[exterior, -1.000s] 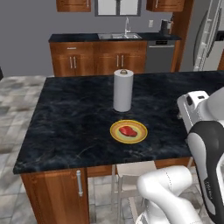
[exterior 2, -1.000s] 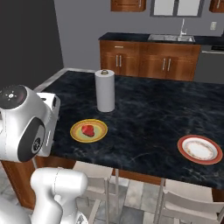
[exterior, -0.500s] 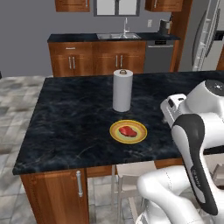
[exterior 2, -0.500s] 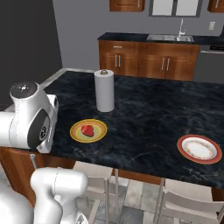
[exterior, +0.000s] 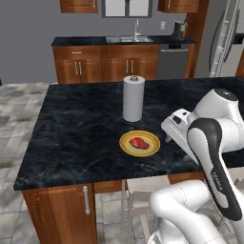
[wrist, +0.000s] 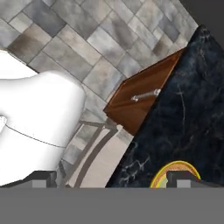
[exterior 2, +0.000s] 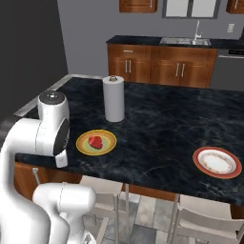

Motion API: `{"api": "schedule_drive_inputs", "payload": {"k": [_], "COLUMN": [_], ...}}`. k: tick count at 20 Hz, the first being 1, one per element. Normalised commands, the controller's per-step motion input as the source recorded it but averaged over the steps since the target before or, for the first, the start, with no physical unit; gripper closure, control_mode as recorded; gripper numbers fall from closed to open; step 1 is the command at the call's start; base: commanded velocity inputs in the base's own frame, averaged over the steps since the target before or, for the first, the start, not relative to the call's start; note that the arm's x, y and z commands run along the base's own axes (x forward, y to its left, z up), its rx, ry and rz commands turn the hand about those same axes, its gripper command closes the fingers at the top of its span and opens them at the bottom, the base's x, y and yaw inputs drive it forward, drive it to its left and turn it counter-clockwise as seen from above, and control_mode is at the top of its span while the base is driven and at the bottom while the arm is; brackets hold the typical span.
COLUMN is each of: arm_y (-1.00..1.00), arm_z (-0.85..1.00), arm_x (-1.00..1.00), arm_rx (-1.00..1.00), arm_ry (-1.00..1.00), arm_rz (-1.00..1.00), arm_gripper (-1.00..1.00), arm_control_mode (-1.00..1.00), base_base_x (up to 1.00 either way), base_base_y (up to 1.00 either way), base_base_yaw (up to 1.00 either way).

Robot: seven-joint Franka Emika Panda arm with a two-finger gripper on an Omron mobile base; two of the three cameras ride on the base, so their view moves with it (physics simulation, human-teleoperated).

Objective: Transport the steak and cucumber to the fridge. Place the steak on the rack containing meat and place the cucumber on the rack containing the vegetable, ensuring meats and vegetables are on different racks.

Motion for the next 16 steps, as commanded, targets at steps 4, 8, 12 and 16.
{"api": "schedule_drive_inputs", "payload": {"k": [4, 8, 12, 16], "arm_y": [0.09, 0.19, 0.44, 0.12], "arm_z": [-0.08, 0.0, -0.01, 0.0], "arm_x": [-0.06, 0.06, 0.51, 0.62], "arm_rx": [-0.13, -0.19, -0.21, 0.0], "arm_ry": [-0.27, -0.2, -0.03, 0.11], "arm_rz": [0.41, 0.16, -0.18, -0.39], "arm_gripper": [-1.0, -1.0, -1.0, -1.0], "arm_control_mode": [-1.0, -1.0, -1.0, -1.0], "base_base_x": [0.0, 0.0, 0.0, 0.0], "base_base_y": [0.0, 0.0, 0.0, 0.0], "base_base_yaw": [0.0, 0.0, 0.0, 0.0]}}
